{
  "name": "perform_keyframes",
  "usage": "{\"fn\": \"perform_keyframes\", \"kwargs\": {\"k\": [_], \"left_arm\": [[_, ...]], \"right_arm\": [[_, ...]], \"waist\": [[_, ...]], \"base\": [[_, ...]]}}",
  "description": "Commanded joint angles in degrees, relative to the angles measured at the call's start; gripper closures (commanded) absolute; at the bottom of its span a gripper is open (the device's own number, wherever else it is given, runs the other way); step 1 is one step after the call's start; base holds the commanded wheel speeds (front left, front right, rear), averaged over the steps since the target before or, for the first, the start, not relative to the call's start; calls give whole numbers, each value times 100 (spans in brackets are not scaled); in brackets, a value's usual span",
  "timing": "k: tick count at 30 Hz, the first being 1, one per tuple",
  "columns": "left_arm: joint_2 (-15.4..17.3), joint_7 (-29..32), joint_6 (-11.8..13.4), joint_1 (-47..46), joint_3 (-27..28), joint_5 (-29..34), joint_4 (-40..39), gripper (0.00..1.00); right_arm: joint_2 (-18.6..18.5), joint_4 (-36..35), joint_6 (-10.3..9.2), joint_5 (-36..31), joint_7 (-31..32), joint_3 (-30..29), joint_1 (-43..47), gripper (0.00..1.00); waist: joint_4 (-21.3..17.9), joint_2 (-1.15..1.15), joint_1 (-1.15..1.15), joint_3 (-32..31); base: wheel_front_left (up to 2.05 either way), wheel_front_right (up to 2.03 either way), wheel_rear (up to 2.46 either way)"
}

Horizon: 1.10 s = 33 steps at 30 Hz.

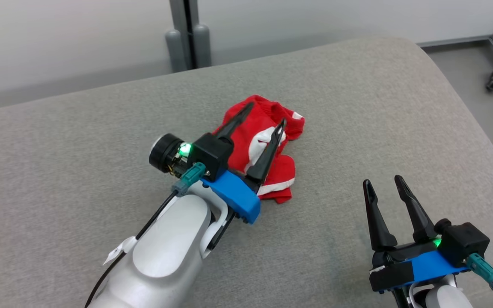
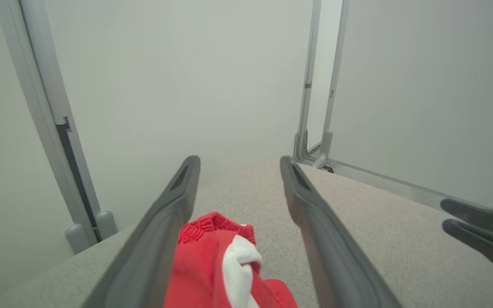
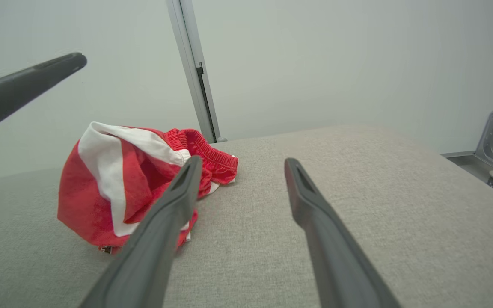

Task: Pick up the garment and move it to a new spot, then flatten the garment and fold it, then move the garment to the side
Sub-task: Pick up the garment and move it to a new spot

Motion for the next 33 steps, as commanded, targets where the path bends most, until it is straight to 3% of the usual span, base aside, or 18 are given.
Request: {"fn": "perform_keyframes", "kwargs": {"k": [1, 6, 13, 18, 25, 33], "left_arm": [[13, -54, 107, 76, 90, -25, -198, 0], [196, -88, 377, 370, 531, -8, -787, 0], [589, -92, 773, 1171, 1562, 126, -1676, 0], [837, -93, 893, 1862, 2185, 393, -2101, 0], [809, -92, 853, 2782, 2939, 572, -2463, 0], [628, -94, 652, 3474, 3276, 781, -2406, 0]], "right_arm": [[-28, 13, 3, -31, -21, -4, 68, 0], [-29, 21, 3, -61, -21, -11, 128, 0], [-28, 37, 3, -96, -20, -71, 192, 0], [-30, 101, 3, -127, -21, -91, 234, 0], [-30, 197, 3, -152, -21, -218, 363, 0], [-30, 314, 3, -179, -21, -316, 500, 0]], "waist": [[84, 0, 0, -54], [351, 0, 0, -176], [692, 0, 0, -255], [887, 0, 0, -383], [1143, 0, 0, -589], [1264, 0, 0, -767]], "base": [[0, 0, 0], [0, 0, 0], [0, 0, 0], [0, 0, 0], [0, 0, 0], [0, 0, 0]]}}
